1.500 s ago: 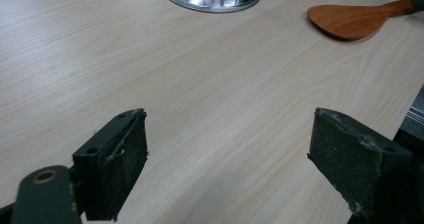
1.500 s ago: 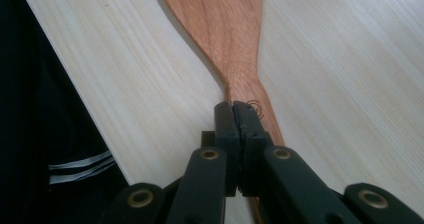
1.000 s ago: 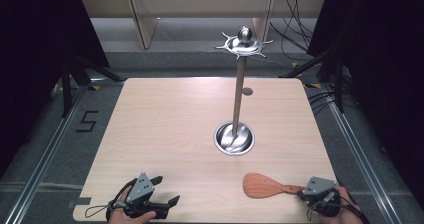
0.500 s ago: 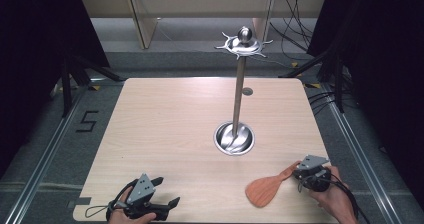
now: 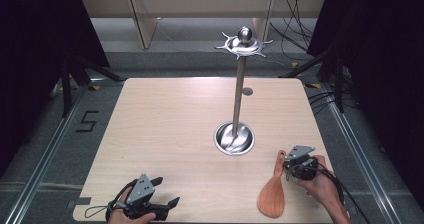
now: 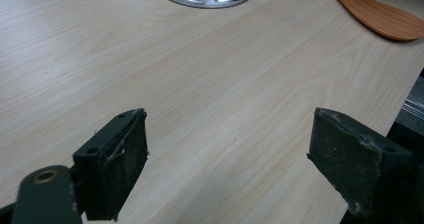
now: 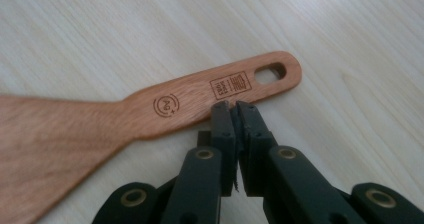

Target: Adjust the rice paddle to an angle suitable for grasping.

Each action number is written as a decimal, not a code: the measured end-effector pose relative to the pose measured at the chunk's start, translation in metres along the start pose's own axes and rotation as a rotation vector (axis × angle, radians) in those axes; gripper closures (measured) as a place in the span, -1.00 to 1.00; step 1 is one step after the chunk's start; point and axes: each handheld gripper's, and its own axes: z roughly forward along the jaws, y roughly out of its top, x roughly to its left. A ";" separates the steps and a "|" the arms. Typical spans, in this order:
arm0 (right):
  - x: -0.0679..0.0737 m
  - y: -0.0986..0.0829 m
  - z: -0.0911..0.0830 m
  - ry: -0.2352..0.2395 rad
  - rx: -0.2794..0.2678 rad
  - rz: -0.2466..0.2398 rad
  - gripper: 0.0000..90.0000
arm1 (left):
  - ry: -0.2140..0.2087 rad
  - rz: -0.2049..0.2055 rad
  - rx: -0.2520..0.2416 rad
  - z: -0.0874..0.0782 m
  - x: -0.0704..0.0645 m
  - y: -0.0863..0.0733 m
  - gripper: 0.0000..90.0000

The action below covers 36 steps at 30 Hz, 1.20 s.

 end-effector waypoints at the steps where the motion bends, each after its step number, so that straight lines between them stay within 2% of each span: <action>1: 0.000 0.003 0.001 0.006 0.001 -0.011 0.95 | -0.005 -0.002 0.003 0.000 0.000 0.000 -0.66; 3: 0.001 0.007 0.004 0.004 0.000 -0.017 0.95 | -0.001 0.000 0.001 0.000 0.000 0.000 -0.66; 5: 0.002 0.010 0.006 0.005 -0.001 -0.019 0.92 | 0.003 -0.035 0.002 0.000 -0.002 -0.001 -0.66; 6: 0.003 0.011 0.005 0.009 0.013 -0.006 0.89 | 0.006 -0.005 0.000 -0.001 -0.001 0.000 -0.66; 7: 0.002 0.011 0.005 0.019 0.019 0.000 0.86 | 0.000 -0.011 -0.006 0.000 -0.001 0.000 -0.66; 8: 0.003 0.012 0.004 0.025 0.015 0.029 0.81 | -0.002 -0.014 -0.006 0.000 -0.001 0.000 -0.66; 9: 0.002 0.012 0.003 0.039 -0.013 0.043 0.73 | -0.002 -0.015 -0.007 0.000 -0.001 0.000 -0.66; 10: 0.005 0.013 0.003 0.070 -0.052 0.123 0.63 | -0.003 -0.016 -0.005 0.000 -0.001 0.000 -0.67; 12: 0.007 0.019 -0.002 0.093 -0.050 0.188 0.38 | -0.001 -0.013 -0.001 0.000 -0.001 -0.001 -0.67; 13: 0.009 0.022 -0.003 0.081 -0.052 0.205 0.29 | 0.000 -0.010 -0.001 0.000 0.000 0.000 -0.66; 14: 0.013 0.025 -0.002 0.066 -0.076 0.231 0.24 | -0.002 -0.017 -0.006 0.000 -0.001 0.000 -0.66; 15: 0.014 0.029 -0.005 0.075 -0.048 0.242 0.19 | -0.001 -0.016 -0.007 0.000 -0.001 0.000 -0.67; 17: 0.018 0.032 -0.005 0.078 -0.043 0.239 0.13 | -0.003 -0.013 -0.004 -0.001 0.000 0.000 -0.66; 18: 0.021 0.034 -0.003 0.082 -0.046 0.264 0.10 | -0.003 -0.014 -0.005 -0.001 0.000 0.000 -0.67; 19: 0.020 0.035 -0.004 0.079 -0.003 0.241 0.07 | -0.003 -0.014 -0.005 0.000 0.000 0.000 -0.67; 22: 0.024 0.036 0.003 0.092 0.031 0.272 0.02 | -0.004 -0.027 -0.003 0.000 -0.001 -0.001 -0.67; 24: 0.023 0.036 0.005 0.107 0.061 0.269 0.03 | -0.003 -0.046 -0.004 0.000 -0.002 -0.001 -0.67; 25: 0.023 0.037 0.007 0.105 0.072 0.271 0.03 | -0.004 -0.022 -0.005 0.000 -0.001 0.000 -0.67; 26: 0.022 0.037 0.008 0.111 0.085 0.270 0.03 | -0.003 -0.046 -0.004 0.000 -0.002 -0.001 -0.67; 27: 0.022 0.037 0.009 0.112 0.095 0.270 0.04 | -0.004 -0.044 -0.003 0.000 -0.002 -0.001 -0.67; 28: 0.021 0.037 0.010 0.113 0.103 0.273 0.04 | -0.003 -0.017 0.000 0.000 0.000 0.000 -0.67; 29: 0.021 0.037 0.011 0.120 0.105 0.285 0.05 | -0.005 -0.020 -0.001 0.000 0.000 0.000 -0.67; 32: 0.020 0.039 0.011 0.131 0.117 0.279 0.18 | -0.011 -0.027 -0.009 0.000 -0.001 0.000 -0.67; 36: 0.016 0.045 0.012 0.149 0.152 0.225 0.36 | -0.013 -0.042 -0.008 0.000 -0.001 -0.001 -0.67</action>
